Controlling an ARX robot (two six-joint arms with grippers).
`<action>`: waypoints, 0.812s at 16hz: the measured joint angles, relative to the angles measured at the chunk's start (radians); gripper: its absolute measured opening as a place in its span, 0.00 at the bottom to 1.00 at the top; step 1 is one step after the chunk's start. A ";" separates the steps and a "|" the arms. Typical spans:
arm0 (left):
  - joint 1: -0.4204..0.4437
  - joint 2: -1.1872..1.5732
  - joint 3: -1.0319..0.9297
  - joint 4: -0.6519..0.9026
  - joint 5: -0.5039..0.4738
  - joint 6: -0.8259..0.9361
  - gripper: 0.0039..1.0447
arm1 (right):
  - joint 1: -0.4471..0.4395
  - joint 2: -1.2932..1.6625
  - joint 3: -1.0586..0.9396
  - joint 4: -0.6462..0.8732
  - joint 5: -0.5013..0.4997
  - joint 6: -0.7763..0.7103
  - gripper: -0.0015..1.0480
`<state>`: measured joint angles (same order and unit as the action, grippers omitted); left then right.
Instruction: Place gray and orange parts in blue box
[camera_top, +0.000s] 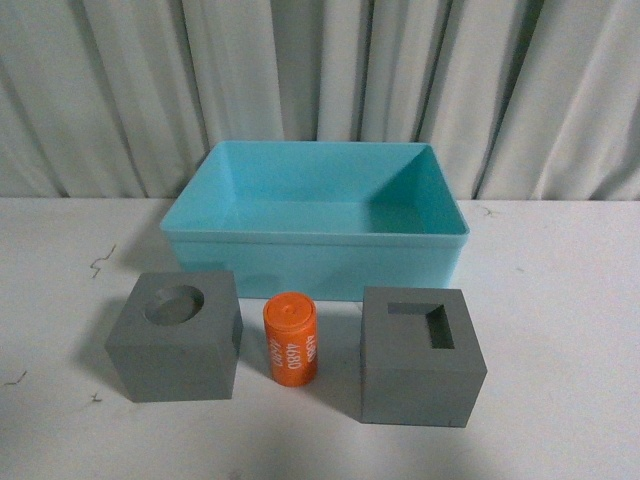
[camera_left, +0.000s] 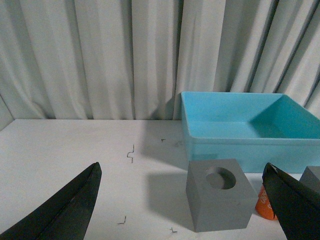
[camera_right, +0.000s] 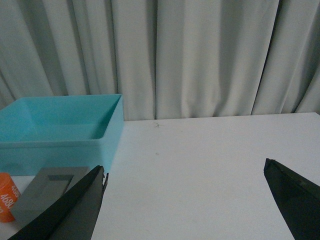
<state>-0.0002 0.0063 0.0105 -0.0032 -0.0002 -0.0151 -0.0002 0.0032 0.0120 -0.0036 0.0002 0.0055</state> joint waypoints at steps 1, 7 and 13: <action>0.000 0.000 0.000 0.000 0.000 0.000 0.94 | 0.000 0.000 0.000 0.000 0.000 0.000 0.94; 0.000 0.000 0.000 0.000 0.000 0.000 0.94 | 0.000 0.000 0.000 0.000 0.000 0.000 0.94; 0.000 0.000 0.000 0.000 0.000 0.000 0.94 | 0.000 0.000 0.000 0.000 0.000 0.000 0.94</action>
<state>-0.0002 0.0063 0.0105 -0.0032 -0.0002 -0.0151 -0.0002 0.0032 0.0120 -0.0036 0.0002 0.0055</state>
